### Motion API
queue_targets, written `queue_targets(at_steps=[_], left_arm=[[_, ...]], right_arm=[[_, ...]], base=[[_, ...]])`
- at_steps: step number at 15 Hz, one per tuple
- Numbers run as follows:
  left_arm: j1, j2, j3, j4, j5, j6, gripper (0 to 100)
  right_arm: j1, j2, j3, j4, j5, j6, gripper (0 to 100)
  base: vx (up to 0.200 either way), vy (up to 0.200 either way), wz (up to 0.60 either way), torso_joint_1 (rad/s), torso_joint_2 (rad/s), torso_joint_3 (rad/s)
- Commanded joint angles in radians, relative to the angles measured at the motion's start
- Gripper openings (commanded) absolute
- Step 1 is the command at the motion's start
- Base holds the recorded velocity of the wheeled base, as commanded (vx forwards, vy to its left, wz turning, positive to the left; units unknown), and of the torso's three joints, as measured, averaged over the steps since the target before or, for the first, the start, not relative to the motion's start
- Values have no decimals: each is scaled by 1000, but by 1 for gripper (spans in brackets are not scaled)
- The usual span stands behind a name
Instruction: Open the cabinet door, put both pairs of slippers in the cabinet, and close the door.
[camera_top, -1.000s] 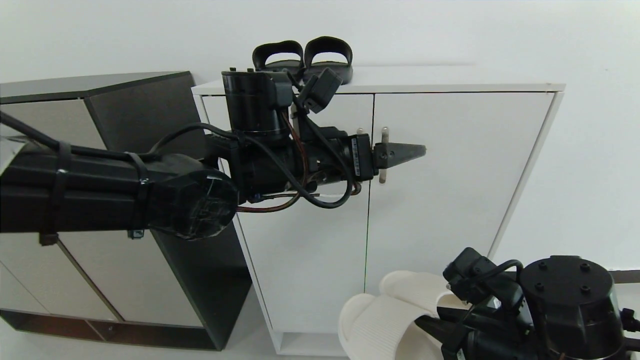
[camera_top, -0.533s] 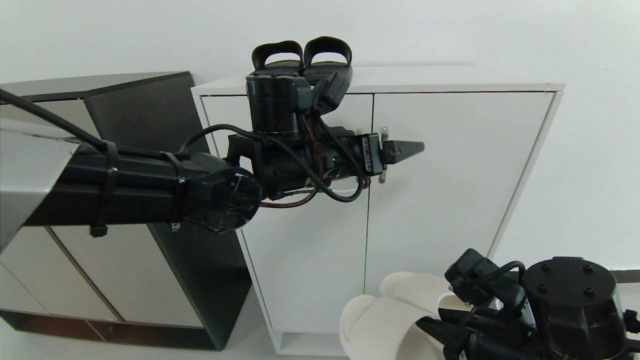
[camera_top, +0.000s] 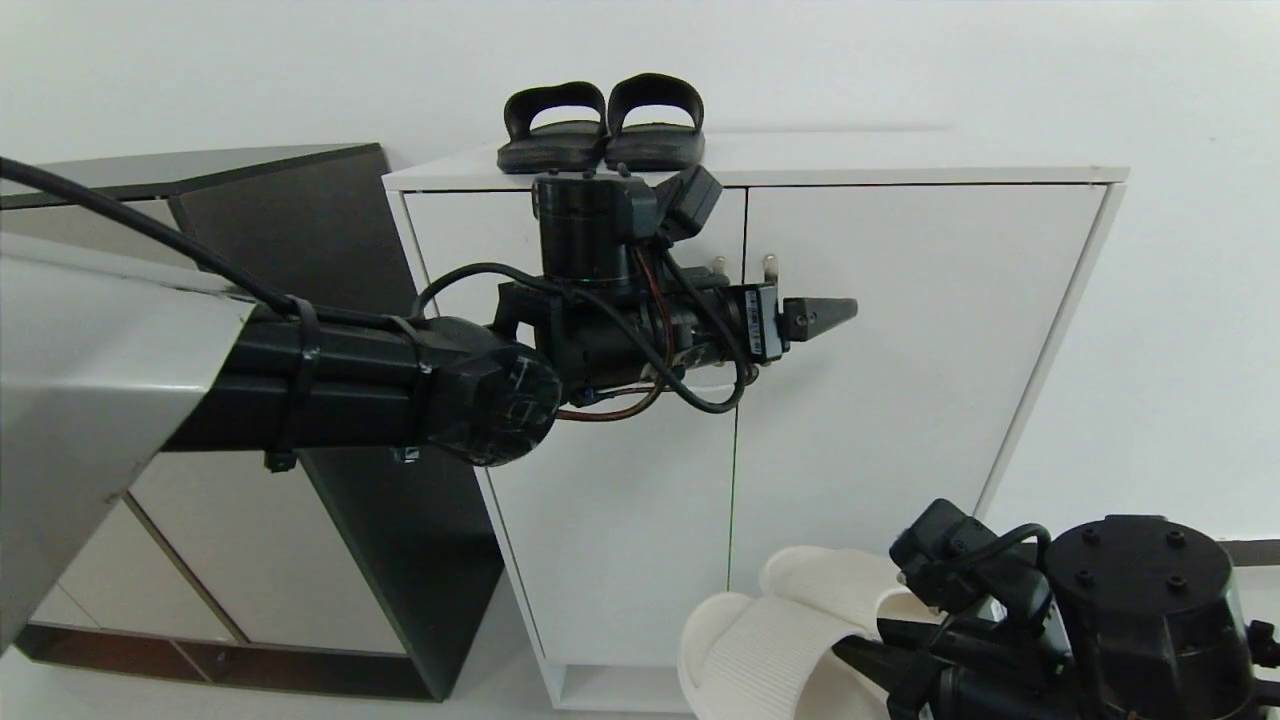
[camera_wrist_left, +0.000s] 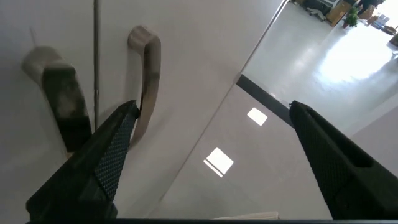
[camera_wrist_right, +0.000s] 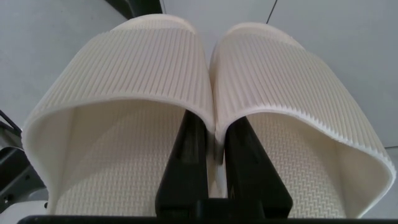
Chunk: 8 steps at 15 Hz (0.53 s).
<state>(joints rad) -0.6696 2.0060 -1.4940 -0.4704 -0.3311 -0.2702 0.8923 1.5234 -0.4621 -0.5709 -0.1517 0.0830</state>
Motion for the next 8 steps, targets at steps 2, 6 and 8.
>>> queue_targets(at_steps=[2, 6, 8], left_arm=[[-8, 14, -9, -2, 1, 2, 100], [-18, -7, 8, -2, -2, -1, 0], [-39, -42, 46, -5, -3, -3, 0]], right_arm=[[2, -2, 2, 0, 1, 0, 0], [5, -23, 28, 0, 66, -2, 0], [5, -65, 57, 0, 161, -9, 0]], base=[[0, 0, 0, 0, 0, 0], [0, 0, 0, 0, 0, 0], [0, 0, 0, 0, 0, 0]])
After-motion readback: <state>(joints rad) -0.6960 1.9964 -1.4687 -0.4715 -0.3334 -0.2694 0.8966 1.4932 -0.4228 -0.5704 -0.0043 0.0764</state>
